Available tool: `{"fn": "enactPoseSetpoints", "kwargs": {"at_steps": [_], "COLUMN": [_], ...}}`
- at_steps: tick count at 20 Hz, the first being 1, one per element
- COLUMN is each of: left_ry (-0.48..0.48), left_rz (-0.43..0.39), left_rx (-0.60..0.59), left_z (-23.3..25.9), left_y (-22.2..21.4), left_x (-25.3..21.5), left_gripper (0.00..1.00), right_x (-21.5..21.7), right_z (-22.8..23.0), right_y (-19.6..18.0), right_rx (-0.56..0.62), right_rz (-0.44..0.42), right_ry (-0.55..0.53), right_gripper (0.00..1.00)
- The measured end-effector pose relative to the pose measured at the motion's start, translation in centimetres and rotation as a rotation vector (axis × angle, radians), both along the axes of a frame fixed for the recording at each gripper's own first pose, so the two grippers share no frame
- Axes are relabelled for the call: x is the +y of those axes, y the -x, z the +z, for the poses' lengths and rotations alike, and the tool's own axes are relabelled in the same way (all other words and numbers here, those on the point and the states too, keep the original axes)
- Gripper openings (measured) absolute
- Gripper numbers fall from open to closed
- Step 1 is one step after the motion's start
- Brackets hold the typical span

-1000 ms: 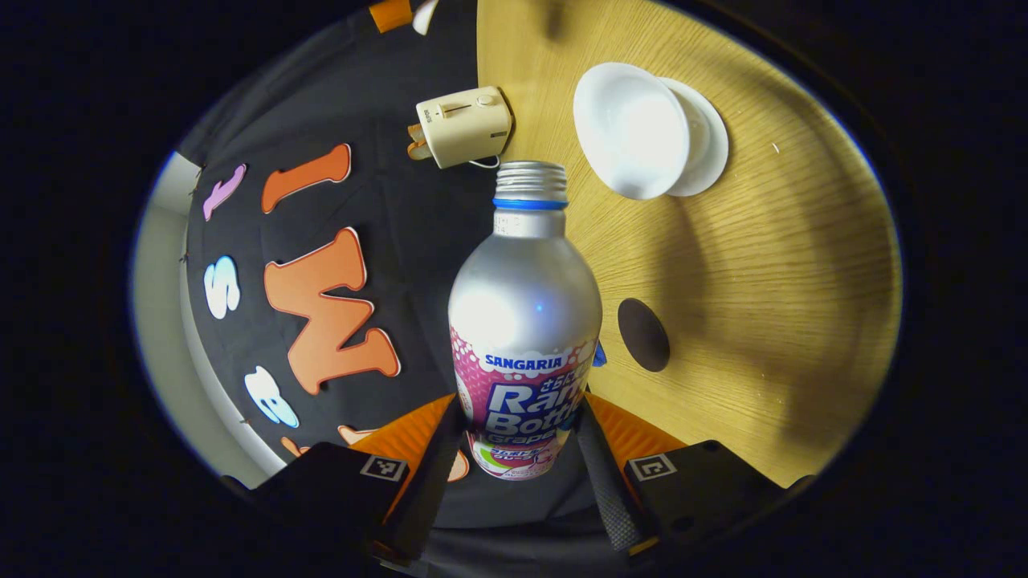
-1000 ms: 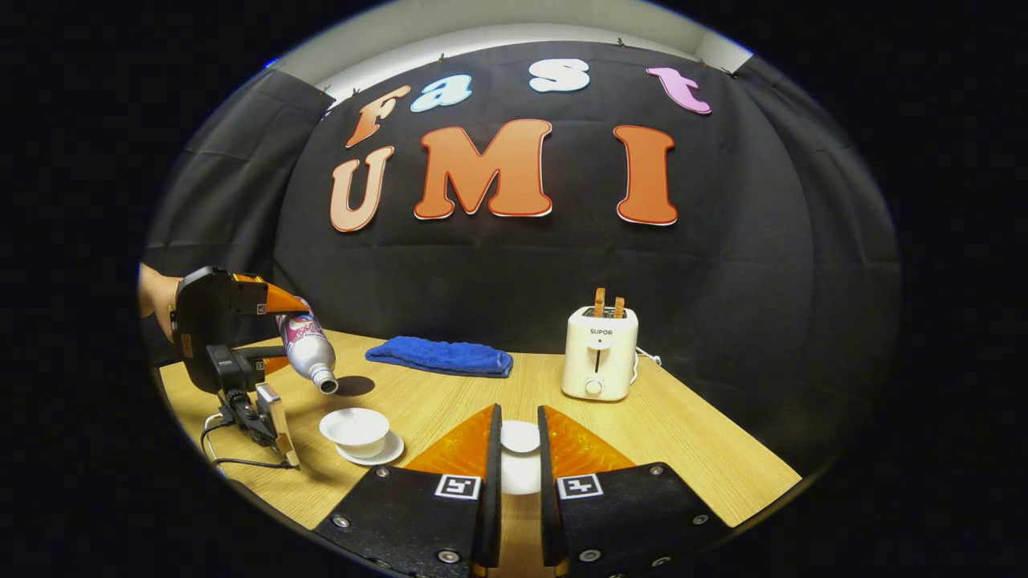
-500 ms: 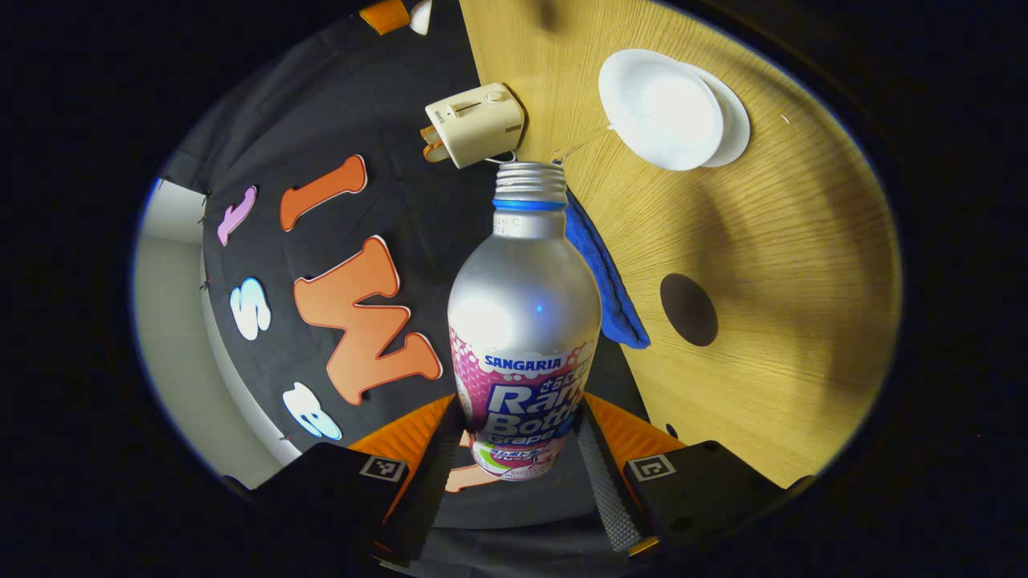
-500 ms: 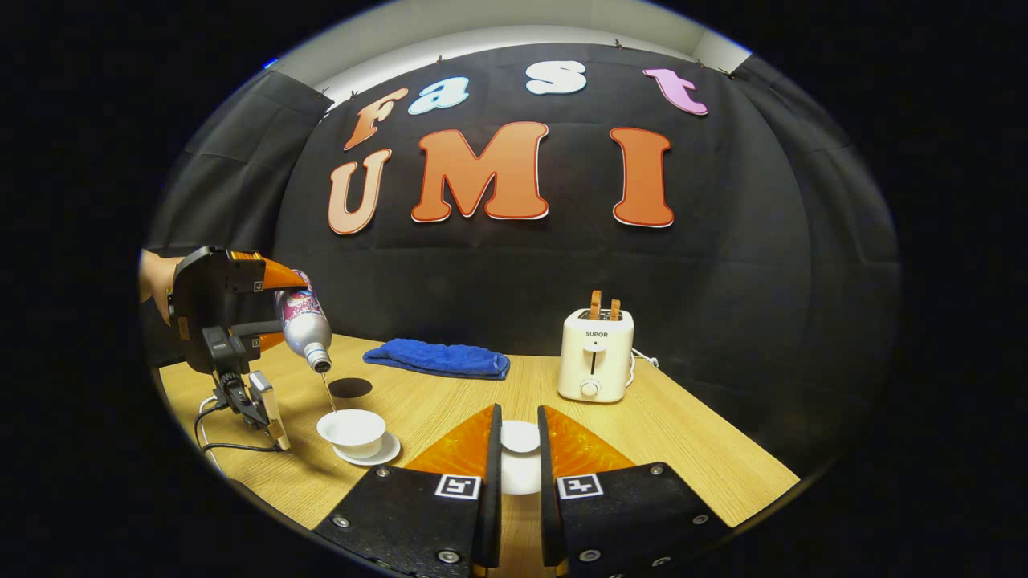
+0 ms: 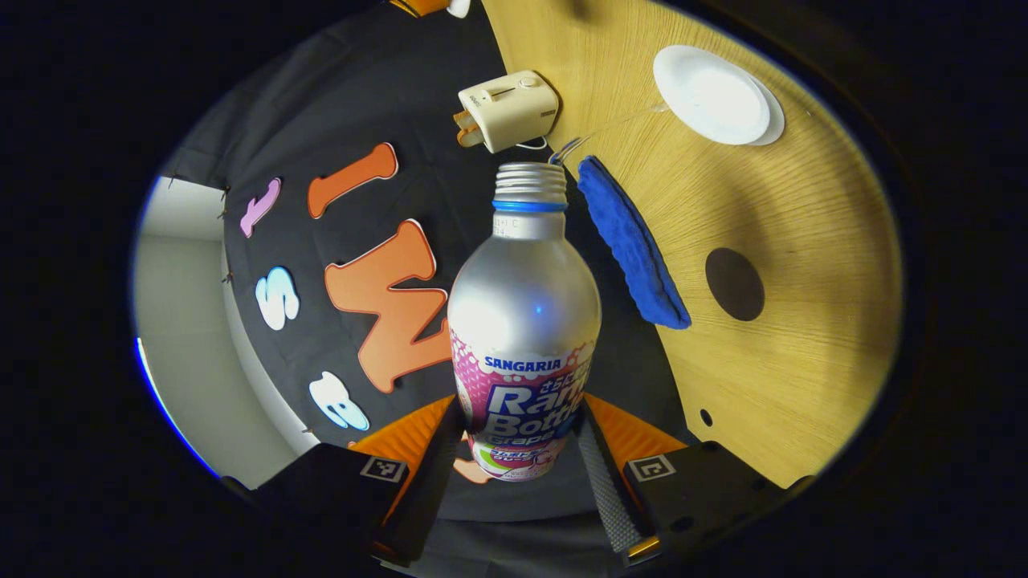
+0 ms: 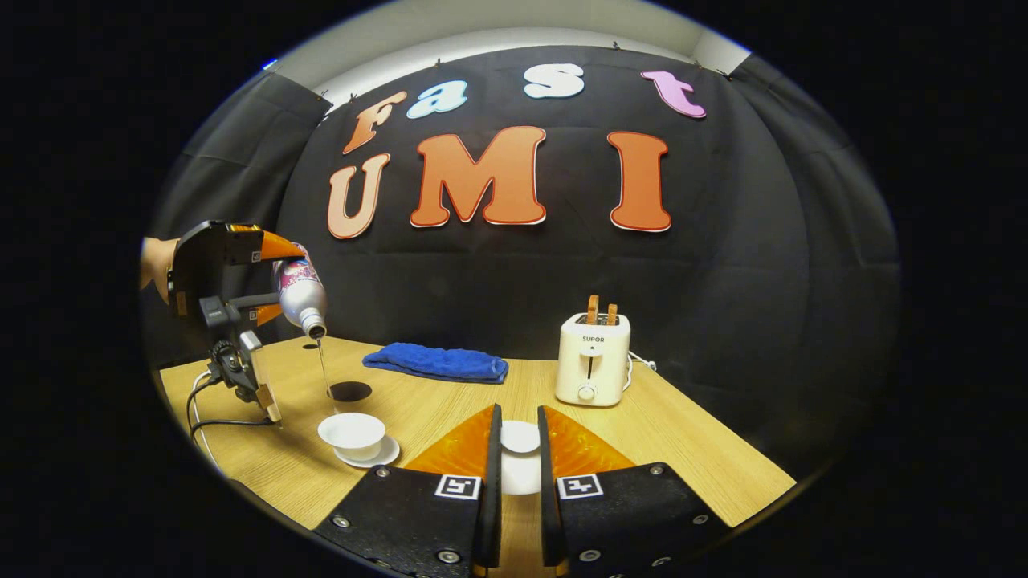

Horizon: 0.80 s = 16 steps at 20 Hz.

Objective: Open the teacup lid with one hand, grasp the water bottle and pour water into the teacup with the other hand; after pouring, place the water bottle on the coaster and then close the teacup lid.

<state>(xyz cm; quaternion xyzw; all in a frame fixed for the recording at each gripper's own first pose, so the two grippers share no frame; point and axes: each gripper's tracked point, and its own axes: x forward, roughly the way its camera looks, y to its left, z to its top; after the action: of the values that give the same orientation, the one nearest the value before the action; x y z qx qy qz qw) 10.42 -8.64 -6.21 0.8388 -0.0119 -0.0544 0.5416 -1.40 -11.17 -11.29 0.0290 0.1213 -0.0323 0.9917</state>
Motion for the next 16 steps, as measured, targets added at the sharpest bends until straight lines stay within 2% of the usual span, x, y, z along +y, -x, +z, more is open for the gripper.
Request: {"fn": "enactPoseSetpoints", "kwargs": {"at_steps": [1, 4, 7, 16], "left_ry": [-0.007, -0.038, -0.059, -0.097], "left_rz": [-0.003, -0.027, -0.034, -0.059], "left_rx": [-0.009, -0.035, -0.048, -0.056], "left_z": [0.3, 1.0, 0.7, -0.6], "left_y": [0.0, 0.0, 0.1, 0.6], "left_x": [-0.2, -1.0, -1.2, -1.8], "left_gripper": [0.82, 0.87, 0.84, 0.84], "right_x": [0.0, 0.1, 0.2, 0.4], "right_z": [0.0, 0.0, 0.1, 0.2], "right_y": [0.0, 0.0, 0.2, 0.3], "right_rx": [-0.001, -0.001, -0.002, -0.008], "right_rz": [0.001, 0.003, 0.006, 0.015], "right_ry": [0.0, 0.0, 0.007, 0.007], "right_gripper": [0.2, 0.2, 0.2, 0.2]}}
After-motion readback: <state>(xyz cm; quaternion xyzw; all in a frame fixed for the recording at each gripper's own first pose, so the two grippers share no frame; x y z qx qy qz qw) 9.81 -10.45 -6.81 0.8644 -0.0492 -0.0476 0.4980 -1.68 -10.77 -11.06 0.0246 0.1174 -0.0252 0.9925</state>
